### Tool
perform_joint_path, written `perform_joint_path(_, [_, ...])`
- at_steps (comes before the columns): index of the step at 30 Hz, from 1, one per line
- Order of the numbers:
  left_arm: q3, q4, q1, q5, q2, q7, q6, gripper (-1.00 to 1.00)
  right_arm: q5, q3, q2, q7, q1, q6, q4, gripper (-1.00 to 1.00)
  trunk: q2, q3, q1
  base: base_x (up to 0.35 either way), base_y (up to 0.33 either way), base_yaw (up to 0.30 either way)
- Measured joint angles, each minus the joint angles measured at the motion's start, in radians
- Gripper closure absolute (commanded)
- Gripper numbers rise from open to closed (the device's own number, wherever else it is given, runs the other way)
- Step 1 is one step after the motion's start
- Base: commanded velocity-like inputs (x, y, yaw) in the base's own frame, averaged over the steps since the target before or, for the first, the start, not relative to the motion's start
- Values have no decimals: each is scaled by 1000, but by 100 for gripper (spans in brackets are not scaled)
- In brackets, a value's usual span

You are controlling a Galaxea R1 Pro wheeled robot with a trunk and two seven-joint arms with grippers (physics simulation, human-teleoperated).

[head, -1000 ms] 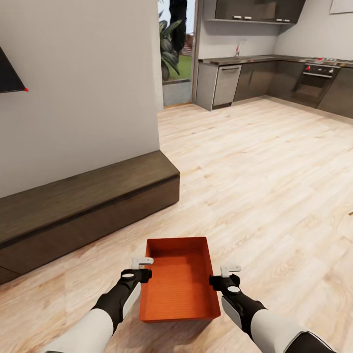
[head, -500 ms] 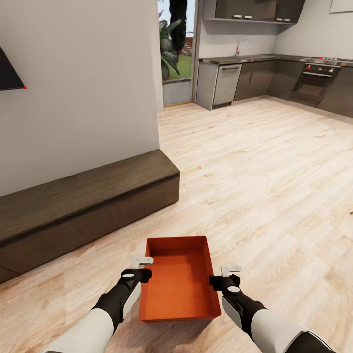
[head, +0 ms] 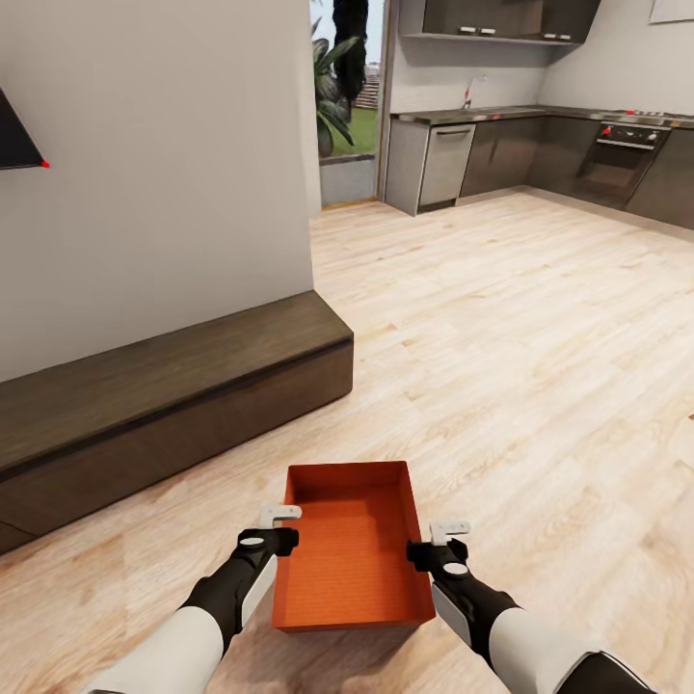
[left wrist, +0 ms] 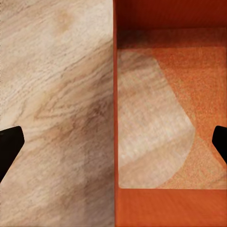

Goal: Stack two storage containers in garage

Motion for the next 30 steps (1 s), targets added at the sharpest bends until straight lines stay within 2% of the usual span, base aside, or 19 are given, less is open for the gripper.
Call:
perform_joint_path(9, [0, 1, 0, 1, -1, 0, 0, -100, 0, 0, 4, 0, 0, 0, 0, -100, 0, 0, 0, 0, 0, 0])
perform_joint_path(30, [0, 2, 0, 1, 0, 0, 0, -100, 0, 2, 4, 11, 0, 0, 0, -100, -147, -66, 80, 0, 0, 0])
